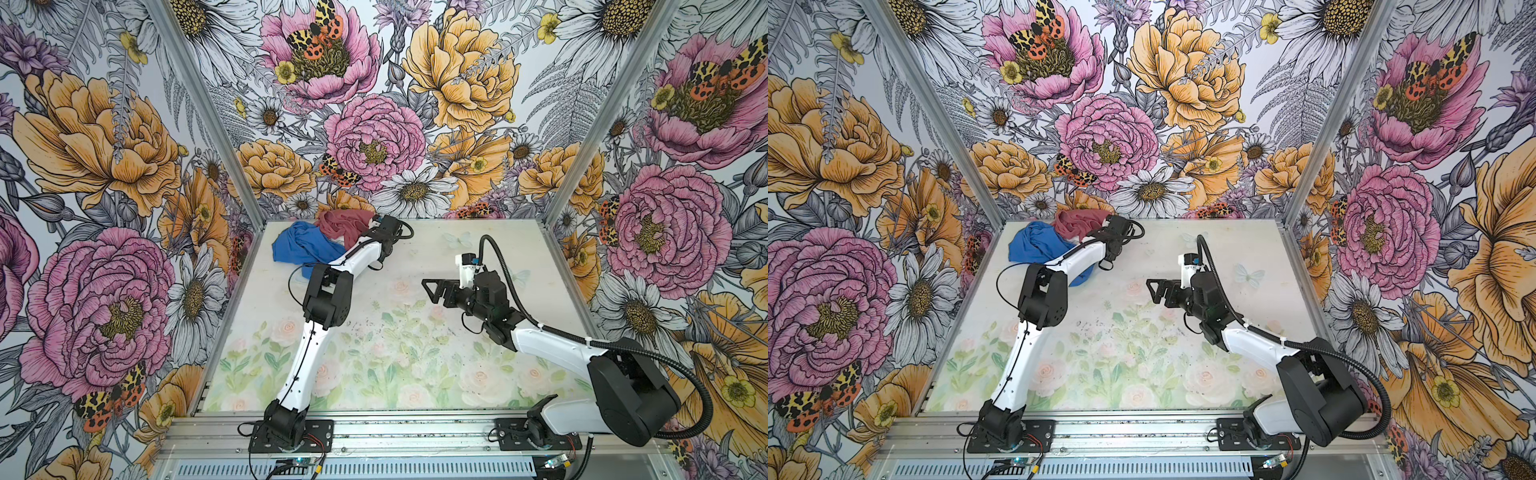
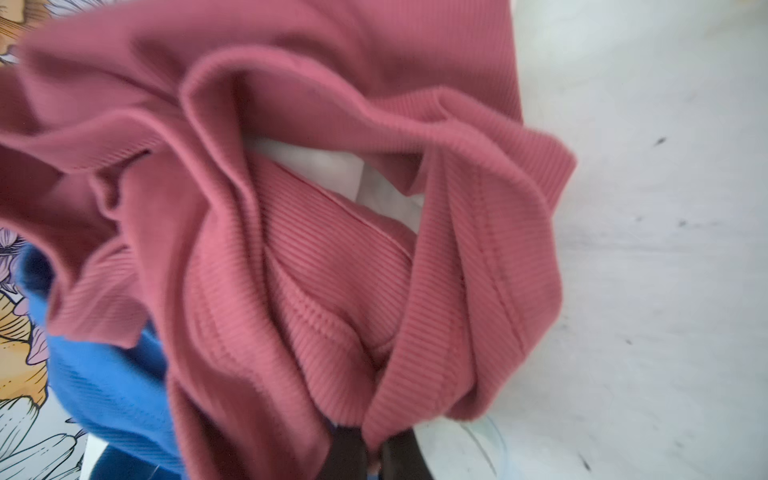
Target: Pick out a specific cloth from the pile
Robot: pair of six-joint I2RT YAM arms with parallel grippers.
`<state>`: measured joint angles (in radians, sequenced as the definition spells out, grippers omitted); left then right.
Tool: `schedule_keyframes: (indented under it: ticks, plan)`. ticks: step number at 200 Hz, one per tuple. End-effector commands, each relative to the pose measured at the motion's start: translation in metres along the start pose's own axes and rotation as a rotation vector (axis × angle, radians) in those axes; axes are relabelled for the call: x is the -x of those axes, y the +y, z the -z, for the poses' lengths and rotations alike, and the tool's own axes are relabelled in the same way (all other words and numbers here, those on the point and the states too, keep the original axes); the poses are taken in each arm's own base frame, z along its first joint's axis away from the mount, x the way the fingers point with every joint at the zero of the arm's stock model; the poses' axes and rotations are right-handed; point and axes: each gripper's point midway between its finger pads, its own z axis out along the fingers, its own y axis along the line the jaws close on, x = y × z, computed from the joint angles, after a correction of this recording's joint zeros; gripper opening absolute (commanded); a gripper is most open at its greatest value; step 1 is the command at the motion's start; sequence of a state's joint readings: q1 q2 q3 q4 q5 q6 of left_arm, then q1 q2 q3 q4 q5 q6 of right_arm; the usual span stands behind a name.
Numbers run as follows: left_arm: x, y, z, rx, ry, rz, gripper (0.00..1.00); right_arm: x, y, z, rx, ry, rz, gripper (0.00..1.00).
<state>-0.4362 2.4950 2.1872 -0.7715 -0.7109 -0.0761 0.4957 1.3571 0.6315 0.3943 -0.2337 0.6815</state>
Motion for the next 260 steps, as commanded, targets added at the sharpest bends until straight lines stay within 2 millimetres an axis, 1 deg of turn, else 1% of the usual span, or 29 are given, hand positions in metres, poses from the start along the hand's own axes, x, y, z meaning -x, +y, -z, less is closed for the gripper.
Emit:
schedule_keyframes:
  ticks: [1,27,57,68,98,115,126,144,170,177,182,194,198,206,213,221,230,236,244,256,260]
  plan:
    - [0.050,0.039,0.053,-0.056,-0.111,0.133,0.00,0.006,0.006,0.012,0.015,-0.028,0.001,0.99]
    - [0.078,0.067,0.082,-0.109,-0.175,0.206,0.00,0.008,0.011,0.020,0.024,-0.038,0.006,0.99]
    - [0.114,0.113,0.119,-0.123,-0.272,0.309,0.00,0.007,0.016,0.027,0.030,-0.044,0.010,0.99]
    - [0.128,0.133,0.137,-0.124,-0.318,0.364,0.00,0.008,0.018,0.028,0.030,-0.048,0.014,0.99]
    - [0.165,0.200,0.184,-0.138,-0.456,0.552,0.00,0.010,0.024,0.030,0.039,-0.054,0.017,1.00]
    - [0.185,0.228,0.211,-0.181,-0.541,0.626,0.00,0.010,0.027,0.031,0.046,-0.052,0.021,1.00]
    - [0.195,0.240,0.231,-0.195,-0.595,0.653,0.00,0.010,0.029,0.032,0.048,-0.055,0.021,1.00]
    - [0.209,0.252,0.263,-0.242,-0.680,0.668,0.00,0.010,0.033,0.035,0.054,-0.061,0.021,1.00]
    - [0.222,0.277,0.320,-0.191,-0.828,0.702,0.00,0.011,0.031,0.038,0.041,-0.071,0.025,0.99]
    - [0.224,0.282,0.331,-0.185,-0.859,0.707,0.00,0.011,0.031,0.038,0.044,-0.067,0.024,1.00]
    - [0.224,0.284,0.334,-0.186,-0.870,0.708,0.00,0.011,0.032,0.038,0.048,-0.065,0.024,0.99]
    - [0.221,0.287,0.329,-0.175,-0.853,0.705,0.00,0.009,0.034,0.038,0.056,-0.058,0.023,0.99]
    - [0.219,0.287,0.323,-0.172,-0.837,0.701,0.00,0.010,0.034,0.038,0.058,-0.059,0.022,1.00]
    - [0.213,0.282,0.305,-0.186,-0.787,0.692,0.00,0.009,0.034,0.038,0.059,-0.058,0.020,0.99]
    - [0.205,0.274,0.283,-0.224,-0.727,0.688,0.00,0.008,0.033,0.039,0.059,-0.060,0.018,0.99]
    - [0.194,0.259,0.255,-0.307,-0.647,0.697,0.00,0.008,0.033,0.040,0.058,-0.062,0.017,0.99]
    - [0.180,0.242,0.221,-0.427,-0.542,0.729,0.00,0.006,0.031,0.041,0.053,-0.062,0.017,0.99]
    - [0.170,0.226,0.200,-0.529,-0.464,0.751,0.00,0.006,0.030,0.042,0.049,-0.066,0.018,0.99]
    - [0.155,0.211,0.173,-0.620,-0.365,0.791,0.00,0.005,0.029,0.042,0.045,-0.065,0.020,1.00]
    - [0.137,0.192,0.146,-0.692,-0.263,0.800,0.00,0.005,0.028,0.042,0.043,-0.065,0.020,1.00]
    - [0.132,0.187,0.139,-0.696,-0.239,0.797,0.02,0.004,0.028,0.042,0.042,-0.062,0.020,0.99]
